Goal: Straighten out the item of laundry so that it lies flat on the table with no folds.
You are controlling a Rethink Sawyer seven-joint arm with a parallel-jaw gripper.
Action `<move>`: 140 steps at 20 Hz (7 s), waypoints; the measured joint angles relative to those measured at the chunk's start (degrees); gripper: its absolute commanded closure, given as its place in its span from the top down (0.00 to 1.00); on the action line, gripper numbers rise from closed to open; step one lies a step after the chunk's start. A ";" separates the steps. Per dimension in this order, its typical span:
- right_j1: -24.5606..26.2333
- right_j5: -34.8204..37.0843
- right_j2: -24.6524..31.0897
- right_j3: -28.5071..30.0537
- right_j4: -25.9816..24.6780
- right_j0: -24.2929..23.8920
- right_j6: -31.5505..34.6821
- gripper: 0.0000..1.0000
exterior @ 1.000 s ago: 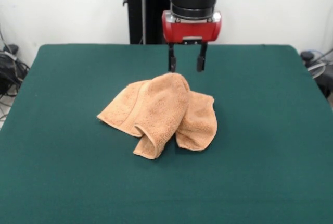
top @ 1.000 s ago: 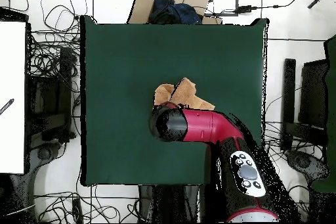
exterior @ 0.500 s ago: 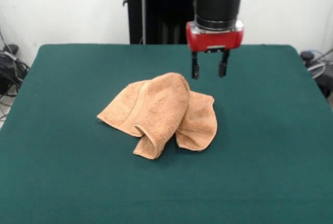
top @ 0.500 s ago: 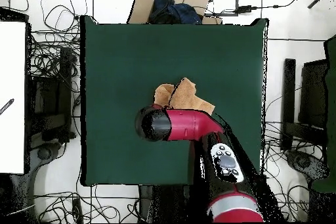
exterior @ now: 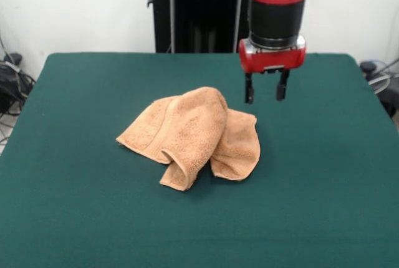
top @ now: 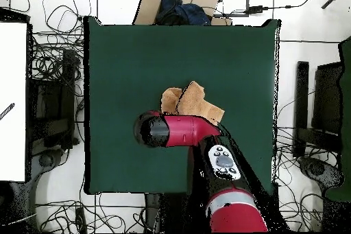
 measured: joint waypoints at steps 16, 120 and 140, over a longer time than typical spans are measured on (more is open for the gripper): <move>4.48 0.00 -0.02 -0.02 0.09 -0.24 0.00 1.00; 9.86 -7.81 -3.74 0.36 0.13 0.75 0.00 0.00; -3.82 -4.37 -3.78 5.27 1.94 -2.11 0.00 0.00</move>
